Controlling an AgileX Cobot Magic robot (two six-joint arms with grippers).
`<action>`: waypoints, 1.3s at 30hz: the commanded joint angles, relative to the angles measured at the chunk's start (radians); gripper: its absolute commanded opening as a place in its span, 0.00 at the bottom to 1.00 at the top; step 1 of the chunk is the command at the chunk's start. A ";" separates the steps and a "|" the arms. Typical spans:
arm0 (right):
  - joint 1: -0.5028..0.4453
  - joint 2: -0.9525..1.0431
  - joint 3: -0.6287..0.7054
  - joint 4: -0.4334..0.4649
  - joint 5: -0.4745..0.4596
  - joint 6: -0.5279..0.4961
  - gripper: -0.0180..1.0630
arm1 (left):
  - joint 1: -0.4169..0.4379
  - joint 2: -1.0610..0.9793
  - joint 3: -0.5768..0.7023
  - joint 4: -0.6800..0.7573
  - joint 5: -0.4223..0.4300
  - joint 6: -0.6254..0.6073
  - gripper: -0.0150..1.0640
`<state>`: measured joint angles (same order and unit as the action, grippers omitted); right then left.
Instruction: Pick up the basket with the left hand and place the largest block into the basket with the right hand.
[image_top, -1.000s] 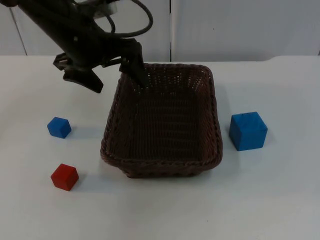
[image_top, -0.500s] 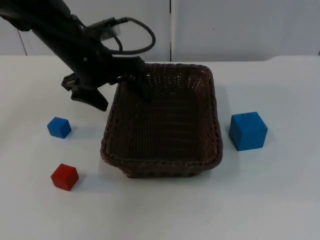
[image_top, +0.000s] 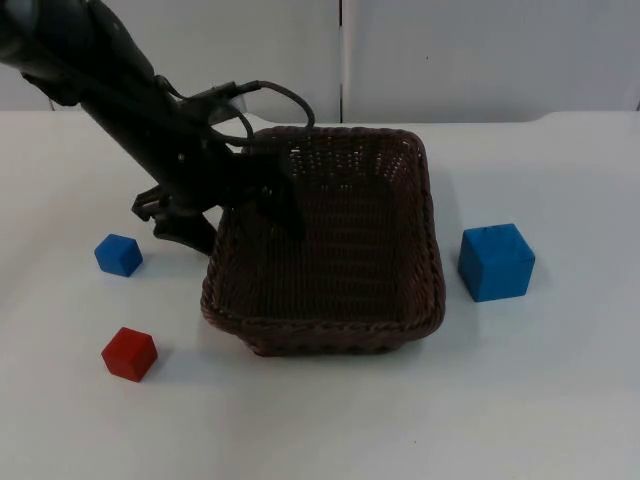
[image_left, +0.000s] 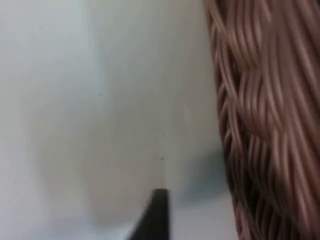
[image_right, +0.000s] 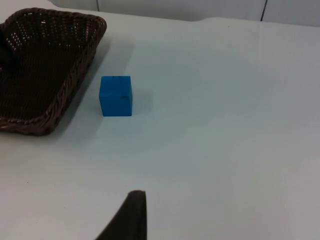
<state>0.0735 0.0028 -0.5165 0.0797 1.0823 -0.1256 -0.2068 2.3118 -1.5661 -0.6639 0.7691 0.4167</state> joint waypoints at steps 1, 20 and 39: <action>-0.004 -0.003 0.001 0.001 0.000 -0.003 0.99 | -0.006 -0.003 -0.004 -0.015 0.006 -0.006 0.71; -0.004 -0.003 0.001 -0.008 0.000 -0.003 0.99 | 0.008 -0.041 -0.004 -0.082 -0.041 -0.044 0.01; -0.004 -0.003 0.001 -0.010 0.000 -0.003 0.99 | 0.008 -0.325 0.015 -0.087 0.088 -0.107 0.01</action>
<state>0.0735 0.0028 -0.5165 0.0760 1.0823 -0.1275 -0.2010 2.0250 -1.5599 -0.7185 0.8431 0.3316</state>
